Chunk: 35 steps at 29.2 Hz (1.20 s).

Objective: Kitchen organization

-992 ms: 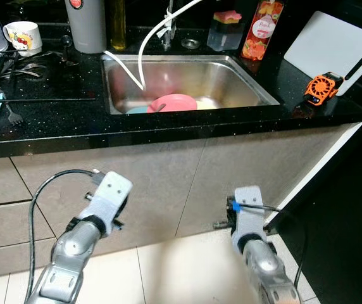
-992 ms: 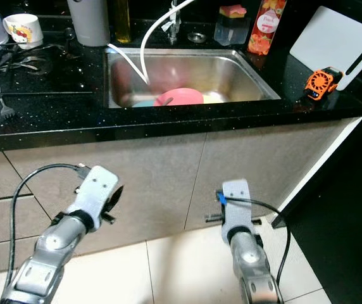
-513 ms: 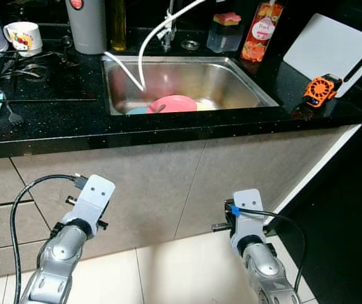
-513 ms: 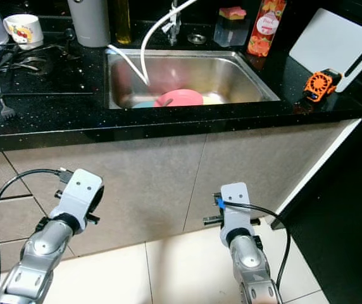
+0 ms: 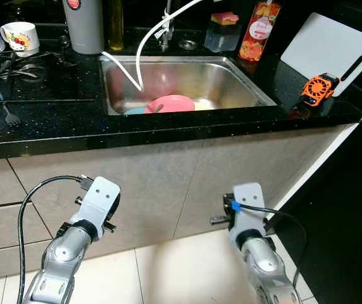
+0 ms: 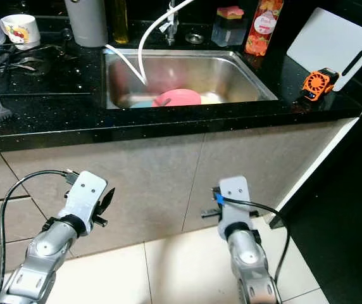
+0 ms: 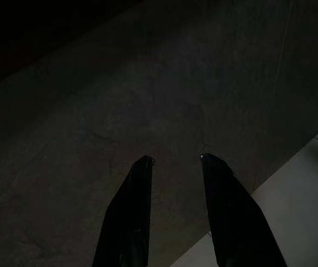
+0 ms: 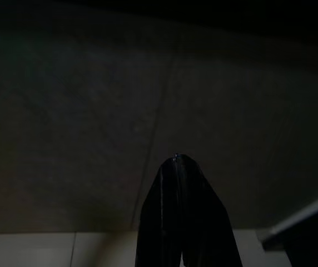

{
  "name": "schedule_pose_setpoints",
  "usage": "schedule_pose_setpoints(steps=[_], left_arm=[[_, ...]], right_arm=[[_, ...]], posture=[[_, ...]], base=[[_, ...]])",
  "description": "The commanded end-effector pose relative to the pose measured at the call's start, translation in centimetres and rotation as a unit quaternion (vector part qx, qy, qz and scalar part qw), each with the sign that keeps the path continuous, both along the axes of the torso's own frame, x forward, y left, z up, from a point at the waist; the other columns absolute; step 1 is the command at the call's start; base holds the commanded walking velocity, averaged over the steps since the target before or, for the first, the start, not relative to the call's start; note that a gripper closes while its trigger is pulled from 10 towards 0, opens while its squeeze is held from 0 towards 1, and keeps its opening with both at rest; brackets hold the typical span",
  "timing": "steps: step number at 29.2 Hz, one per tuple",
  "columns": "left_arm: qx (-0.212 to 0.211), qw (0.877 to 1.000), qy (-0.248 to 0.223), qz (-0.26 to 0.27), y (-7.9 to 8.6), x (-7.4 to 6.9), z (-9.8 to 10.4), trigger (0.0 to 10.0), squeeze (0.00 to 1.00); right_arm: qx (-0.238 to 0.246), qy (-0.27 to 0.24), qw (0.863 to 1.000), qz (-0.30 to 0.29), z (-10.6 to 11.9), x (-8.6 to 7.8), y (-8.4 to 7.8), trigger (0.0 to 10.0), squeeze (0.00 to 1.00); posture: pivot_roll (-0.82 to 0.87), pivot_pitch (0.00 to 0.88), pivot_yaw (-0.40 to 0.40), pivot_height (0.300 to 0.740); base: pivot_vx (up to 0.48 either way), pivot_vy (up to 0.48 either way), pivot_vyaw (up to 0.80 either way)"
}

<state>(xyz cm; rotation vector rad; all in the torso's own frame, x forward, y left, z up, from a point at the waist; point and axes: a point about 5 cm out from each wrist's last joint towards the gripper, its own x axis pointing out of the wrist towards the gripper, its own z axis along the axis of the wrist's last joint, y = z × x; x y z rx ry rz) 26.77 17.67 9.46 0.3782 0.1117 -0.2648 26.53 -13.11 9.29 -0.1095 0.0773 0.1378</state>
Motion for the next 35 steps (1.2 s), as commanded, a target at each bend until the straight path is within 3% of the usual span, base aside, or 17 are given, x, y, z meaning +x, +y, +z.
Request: schedule_pose_setpoints(steps=[1,12,17,22,35], left_arm=[[-0.010,1.000,0.011,-0.010,-0.3,-0.3,-0.6,10.0,0.00],[-0.009,0.999,-0.017,-0.033,-0.6,-0.3,0.5,10.0,0.00],[-0.008,0.999,-0.036,-0.019,-0.4,-0.1,0.8,10.0,0.00],[-0.012,0.999,-0.026,-0.020,-0.4,-0.2,0.3,10.0,0.00],[-0.016,0.999,-0.026,-0.028,-0.5,-0.2,0.3,10.0,0.00]], right_arm=[[0.004,0.013,1.000,-0.004,-0.4,-0.1,-0.3,10.0,0.00],[0.009,0.008,1.000,-0.001,-0.1,0.1,-0.1,10.0,0.00],[0.001,0.002,1.000,-0.004,0.1,0.2,-0.3,10.0,0.00],[0.019,-0.005,1.000,0.006,1.0,0.3,0.2,10.0,0.00],[0.021,0.003,1.000,0.015,0.6,0.6,0.6,10.0,0.00]], posture=[[0.13,0.053,-0.094,0.740],[0.16,0.050,-0.092,0.740],[0.15,0.047,-0.094,0.740],[0.15,0.051,-0.104,0.740],[0.16,0.047,-0.102,0.740]], base=[[0.000,0.000,0.00],[0.000,0.000,0.00],[0.000,0.000,0.00],[0.000,0.000,0.00],[0.000,0.000,0.00]])
